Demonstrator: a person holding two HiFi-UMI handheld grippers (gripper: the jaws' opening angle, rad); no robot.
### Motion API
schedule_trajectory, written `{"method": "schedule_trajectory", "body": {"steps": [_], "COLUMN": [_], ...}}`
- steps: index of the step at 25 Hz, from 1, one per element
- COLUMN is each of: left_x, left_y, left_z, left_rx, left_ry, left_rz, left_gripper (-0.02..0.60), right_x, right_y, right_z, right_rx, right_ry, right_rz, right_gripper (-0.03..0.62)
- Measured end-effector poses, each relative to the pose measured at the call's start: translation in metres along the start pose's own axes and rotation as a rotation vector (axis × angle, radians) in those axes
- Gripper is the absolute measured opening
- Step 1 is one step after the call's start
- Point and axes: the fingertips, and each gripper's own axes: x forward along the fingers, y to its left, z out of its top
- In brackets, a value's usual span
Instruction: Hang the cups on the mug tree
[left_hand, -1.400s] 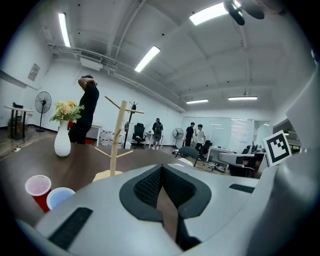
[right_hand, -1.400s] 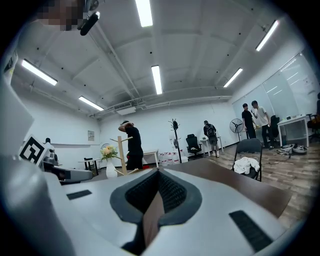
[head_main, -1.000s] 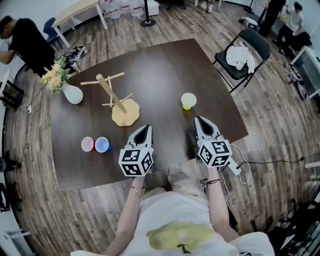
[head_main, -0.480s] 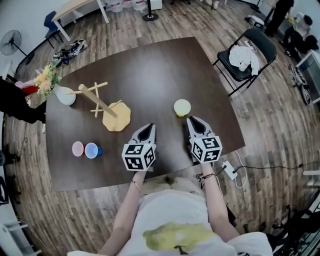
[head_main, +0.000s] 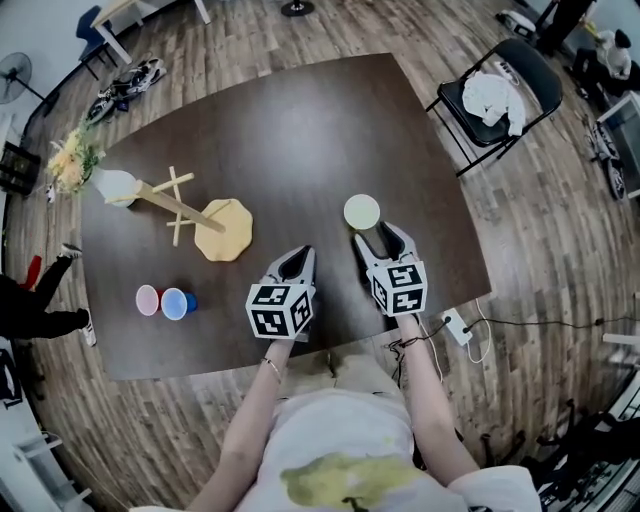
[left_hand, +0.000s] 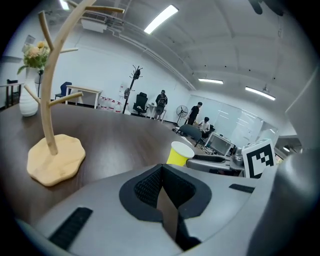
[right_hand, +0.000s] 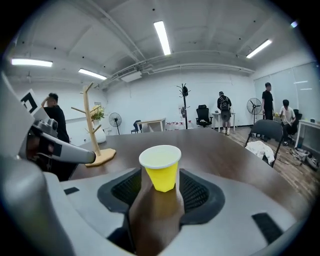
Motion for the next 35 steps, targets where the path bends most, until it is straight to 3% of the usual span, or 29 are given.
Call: {"method": "schedule_trajectory", "body": {"steps": [6, 10, 25, 35], "left_x": [0.007, 0.008, 0.0, -0.018], "left_y": [0.003, 0.006, 0.017, 0.029], "left_z": [-0.003, -0.003, -0.003, 0.003], "left_rx": [-0.022, -0.035, -0.076, -0.091], "left_ry": [0.013, 0.015, -0.015, -0.071], "left_rz": [0.001, 0.01, 0.06, 0.089], "left_gripper": [0.017, 0.017, 0.017, 0.017], "right_x": [0.02, 0.035, 0.051, 0.049], "right_y": [-0.001, 0.001, 0.009, 0.029], "right_z": [-0.002, -0.003, 0.003, 0.029], "right_rx": [-0.063, -0.13, -0.186, -0.235], "right_ry": [0.021, 0.048, 0.04, -0.003], "right_rz": [0.008, 0.019, 0.047, 0.061], "right_gripper": [0.302, 0.327, 0.31, 0.302]}}
